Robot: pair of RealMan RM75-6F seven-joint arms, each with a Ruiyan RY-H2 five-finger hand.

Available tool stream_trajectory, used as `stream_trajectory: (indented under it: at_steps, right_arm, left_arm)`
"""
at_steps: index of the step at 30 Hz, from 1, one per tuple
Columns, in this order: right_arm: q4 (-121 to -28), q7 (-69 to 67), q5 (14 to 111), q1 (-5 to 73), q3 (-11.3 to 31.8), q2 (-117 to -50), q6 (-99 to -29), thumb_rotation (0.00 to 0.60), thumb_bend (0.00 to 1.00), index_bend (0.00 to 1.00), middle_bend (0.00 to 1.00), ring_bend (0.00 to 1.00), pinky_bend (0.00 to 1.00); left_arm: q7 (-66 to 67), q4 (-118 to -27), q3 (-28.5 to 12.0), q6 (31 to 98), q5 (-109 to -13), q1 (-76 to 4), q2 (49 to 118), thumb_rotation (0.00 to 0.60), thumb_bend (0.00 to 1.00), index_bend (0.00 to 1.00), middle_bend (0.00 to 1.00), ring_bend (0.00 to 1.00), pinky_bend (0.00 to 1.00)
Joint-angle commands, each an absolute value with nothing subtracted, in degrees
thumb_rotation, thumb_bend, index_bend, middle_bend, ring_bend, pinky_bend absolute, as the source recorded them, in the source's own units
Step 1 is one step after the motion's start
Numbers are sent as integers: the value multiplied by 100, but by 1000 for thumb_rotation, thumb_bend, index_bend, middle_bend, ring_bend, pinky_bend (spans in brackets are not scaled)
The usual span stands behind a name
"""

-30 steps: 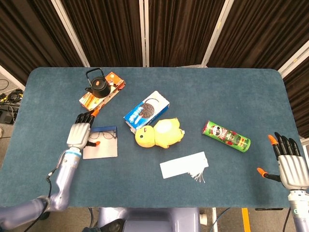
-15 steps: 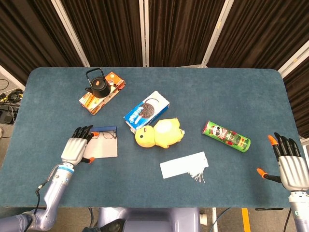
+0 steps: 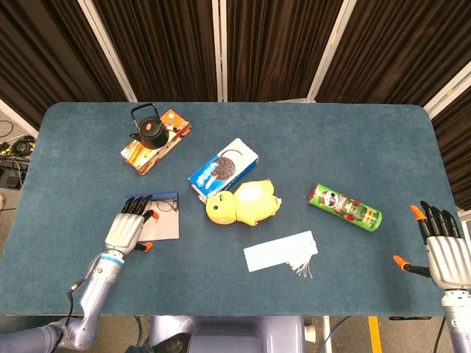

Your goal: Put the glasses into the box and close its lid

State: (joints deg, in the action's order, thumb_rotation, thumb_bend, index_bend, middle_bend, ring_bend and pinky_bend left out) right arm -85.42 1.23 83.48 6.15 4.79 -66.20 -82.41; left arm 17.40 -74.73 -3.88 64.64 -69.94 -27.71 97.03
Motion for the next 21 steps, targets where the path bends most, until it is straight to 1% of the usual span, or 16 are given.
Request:
stream_trajectory:
  at_steps: [1, 9, 14, 21]
  right_arm:
    - [-8536, 124, 8344, 619, 483, -6620, -8239, 600, 0, 15, 0, 0, 0]
    - [-8526, 92, 8333, 618, 488, -6617, -8234, 600, 0, 16, 0, 0, 0]
    - [-8523, 93, 8337, 620, 483, -6621, -8228, 600, 0, 16, 0, 0, 0]
    - [-8520, 94, 8327, 622, 488, -6622, -8225, 600, 0, 16, 0, 0, 0]
  left_arm:
    - [1735, -7384, -406, 6451, -7033, -2779, 9769, 600, 128, 336, 0, 0, 0]
    - [1689, -7338, -445, 6400, -7037, -2760, 9767, 600, 129, 336, 0, 0, 0]
    - [1678, -7272, -452, 6373, -7074, -2765, 9782, 600, 171, 336, 0, 0, 0]
    - [1594, -7128, -452, 6318, -7086, -2745, 9878, 600, 176, 340, 0, 0, 0]
